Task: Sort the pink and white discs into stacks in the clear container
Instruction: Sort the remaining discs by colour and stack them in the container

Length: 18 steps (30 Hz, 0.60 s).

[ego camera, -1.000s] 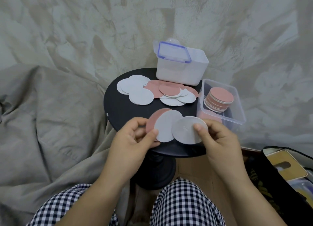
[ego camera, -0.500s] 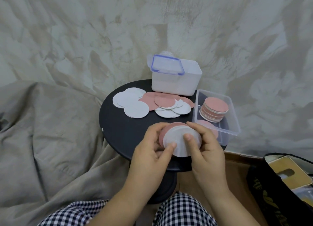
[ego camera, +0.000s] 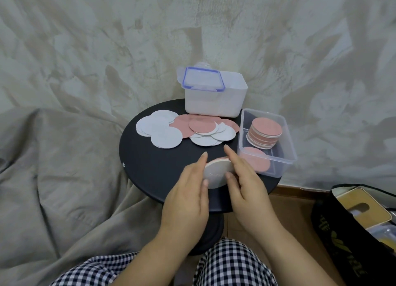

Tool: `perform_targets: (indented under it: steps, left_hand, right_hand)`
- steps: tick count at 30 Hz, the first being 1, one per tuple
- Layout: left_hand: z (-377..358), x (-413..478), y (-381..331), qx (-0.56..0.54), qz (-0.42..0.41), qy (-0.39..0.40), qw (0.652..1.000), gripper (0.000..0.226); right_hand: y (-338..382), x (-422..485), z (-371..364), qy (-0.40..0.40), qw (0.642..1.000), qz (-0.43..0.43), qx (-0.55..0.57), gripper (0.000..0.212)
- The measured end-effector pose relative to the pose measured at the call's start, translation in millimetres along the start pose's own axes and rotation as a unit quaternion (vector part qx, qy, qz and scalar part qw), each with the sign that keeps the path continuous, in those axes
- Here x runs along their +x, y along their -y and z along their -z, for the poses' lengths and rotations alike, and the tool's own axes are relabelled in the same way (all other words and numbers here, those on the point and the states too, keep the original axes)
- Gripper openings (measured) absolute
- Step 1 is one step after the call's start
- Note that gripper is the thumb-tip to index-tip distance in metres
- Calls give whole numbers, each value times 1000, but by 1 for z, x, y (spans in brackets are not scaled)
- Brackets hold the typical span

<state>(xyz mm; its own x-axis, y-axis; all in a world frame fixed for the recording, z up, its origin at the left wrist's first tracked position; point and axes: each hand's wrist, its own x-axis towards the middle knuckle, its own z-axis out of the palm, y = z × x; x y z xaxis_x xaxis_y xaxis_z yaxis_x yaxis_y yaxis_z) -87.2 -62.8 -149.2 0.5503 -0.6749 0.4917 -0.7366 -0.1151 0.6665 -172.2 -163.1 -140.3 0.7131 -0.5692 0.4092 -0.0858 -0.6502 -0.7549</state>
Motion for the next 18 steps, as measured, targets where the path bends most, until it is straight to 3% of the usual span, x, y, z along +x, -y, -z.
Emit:
perform_targets:
  steps: [5,10,14,18]
  left_hand:
    - [10,2,-1,-56,6,-88,995,33]
    - [15,0,0,-112,44,-113,986,22]
    - [15,-3,3,-120,74,-113,983,34]
    - [16,-1,3,-116,54,-137,982,32]
  right_hand:
    - [0,-6,2,-54,996,65,-22,48]
    - [1,-8,2,-80,996,20,34,44]
    - [-3,-10,-1,-94,994,49,-4,42]
    - [-2,-10,0,-118,990,72,-13,42]
